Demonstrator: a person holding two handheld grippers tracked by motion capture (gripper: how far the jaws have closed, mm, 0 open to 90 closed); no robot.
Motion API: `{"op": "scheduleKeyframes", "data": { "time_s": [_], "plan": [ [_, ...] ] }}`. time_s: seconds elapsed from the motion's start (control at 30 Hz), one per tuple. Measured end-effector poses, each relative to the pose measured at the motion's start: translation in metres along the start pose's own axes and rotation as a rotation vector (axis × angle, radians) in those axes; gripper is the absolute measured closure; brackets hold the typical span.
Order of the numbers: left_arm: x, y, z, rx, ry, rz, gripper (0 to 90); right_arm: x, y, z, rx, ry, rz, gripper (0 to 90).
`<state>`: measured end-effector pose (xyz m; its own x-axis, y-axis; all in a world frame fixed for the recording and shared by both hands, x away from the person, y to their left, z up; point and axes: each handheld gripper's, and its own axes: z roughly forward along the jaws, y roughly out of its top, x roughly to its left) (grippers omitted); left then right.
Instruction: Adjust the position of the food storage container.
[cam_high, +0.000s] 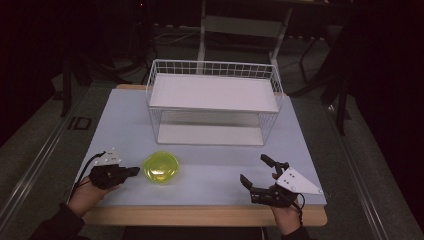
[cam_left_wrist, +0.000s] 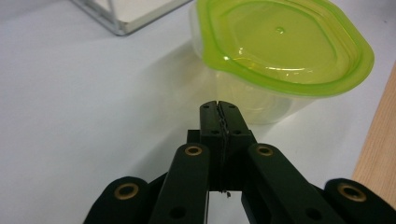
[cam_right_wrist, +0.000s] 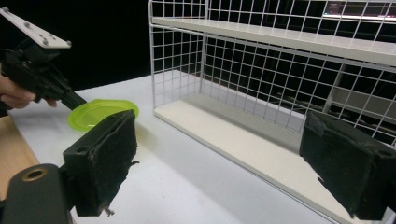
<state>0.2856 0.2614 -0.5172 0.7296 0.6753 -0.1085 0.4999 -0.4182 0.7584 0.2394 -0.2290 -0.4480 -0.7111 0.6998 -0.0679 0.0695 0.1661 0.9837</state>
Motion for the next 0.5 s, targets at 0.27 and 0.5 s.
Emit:
{"op": "scheduleKeyframes", "data": {
  "time_s": [0.27,0.5],
  "plan": [
    [-0.001,0.008,0.017,0.021,-0.028,-0.004,90.0,-0.001,-0.001,0.0,0.005,0.002,0.009,10.9],
    [-0.005,0.013,0.025,0.032,-0.042,0.009,90.0,-0.003,-0.001,-0.001,0.005,0.004,0.015,11.0]
  ]
}}
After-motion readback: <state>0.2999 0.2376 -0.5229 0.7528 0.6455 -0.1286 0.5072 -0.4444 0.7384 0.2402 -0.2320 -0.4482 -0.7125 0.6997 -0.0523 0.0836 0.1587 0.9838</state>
